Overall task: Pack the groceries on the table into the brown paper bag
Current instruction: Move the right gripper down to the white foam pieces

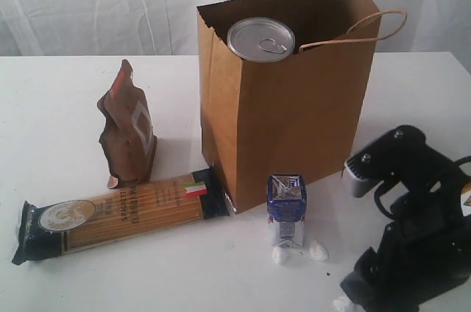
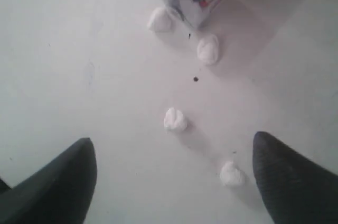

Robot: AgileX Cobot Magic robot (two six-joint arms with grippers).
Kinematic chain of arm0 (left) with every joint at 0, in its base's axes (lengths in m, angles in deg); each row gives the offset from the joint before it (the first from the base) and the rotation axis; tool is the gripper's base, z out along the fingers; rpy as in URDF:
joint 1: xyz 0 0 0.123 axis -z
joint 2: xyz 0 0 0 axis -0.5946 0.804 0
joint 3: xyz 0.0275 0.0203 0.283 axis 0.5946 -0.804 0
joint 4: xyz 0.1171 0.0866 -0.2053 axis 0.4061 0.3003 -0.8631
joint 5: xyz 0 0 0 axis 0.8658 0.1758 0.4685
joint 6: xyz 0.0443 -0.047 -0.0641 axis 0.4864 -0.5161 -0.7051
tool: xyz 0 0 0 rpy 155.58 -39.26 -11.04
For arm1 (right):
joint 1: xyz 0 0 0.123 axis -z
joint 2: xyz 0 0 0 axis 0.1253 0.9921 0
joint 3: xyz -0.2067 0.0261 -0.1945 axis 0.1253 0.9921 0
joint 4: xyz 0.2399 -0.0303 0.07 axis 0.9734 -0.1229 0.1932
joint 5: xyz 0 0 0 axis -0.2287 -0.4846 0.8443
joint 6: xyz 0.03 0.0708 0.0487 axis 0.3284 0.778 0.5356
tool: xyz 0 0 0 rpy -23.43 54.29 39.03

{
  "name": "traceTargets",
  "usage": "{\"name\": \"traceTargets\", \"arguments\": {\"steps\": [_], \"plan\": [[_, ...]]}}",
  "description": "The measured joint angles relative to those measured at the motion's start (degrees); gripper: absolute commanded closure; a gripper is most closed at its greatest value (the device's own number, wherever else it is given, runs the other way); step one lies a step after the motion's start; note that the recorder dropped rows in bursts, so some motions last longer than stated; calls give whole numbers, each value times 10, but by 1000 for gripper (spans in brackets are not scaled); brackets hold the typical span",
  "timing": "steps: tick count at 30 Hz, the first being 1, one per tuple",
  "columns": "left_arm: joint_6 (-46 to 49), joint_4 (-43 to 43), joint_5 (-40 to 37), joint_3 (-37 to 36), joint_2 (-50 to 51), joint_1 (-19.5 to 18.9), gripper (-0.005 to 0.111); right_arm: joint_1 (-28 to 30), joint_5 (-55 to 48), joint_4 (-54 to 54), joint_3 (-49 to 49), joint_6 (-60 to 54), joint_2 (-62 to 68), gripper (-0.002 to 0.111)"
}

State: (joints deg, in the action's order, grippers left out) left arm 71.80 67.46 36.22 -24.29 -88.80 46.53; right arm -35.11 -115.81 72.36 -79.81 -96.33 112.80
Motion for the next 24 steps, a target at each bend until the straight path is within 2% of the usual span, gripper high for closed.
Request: {"name": "traceTargets", "arguments": {"steps": [7, 9, 12, 17, 24], "plan": [[0, 0, 0, 0, 0, 0, 107, 0, -14, -60, 43, 69, 37, 37], [0, 0, 0, 0, 0, 0, 107, 19, -15, -65, 43, 97, 43, 37], [0, 0, 0, 0, 0, 0, 107, 57, -15, -68, 43, 115, 64, 44], [0, 0, 0, 0, 0, 0, 107, 84, -14, -61, 43, 120, 107, 56], [0, 0, 0, 0, 0, 0, 107, 87, -9, -52, 43, 120, 143, 56]]}}
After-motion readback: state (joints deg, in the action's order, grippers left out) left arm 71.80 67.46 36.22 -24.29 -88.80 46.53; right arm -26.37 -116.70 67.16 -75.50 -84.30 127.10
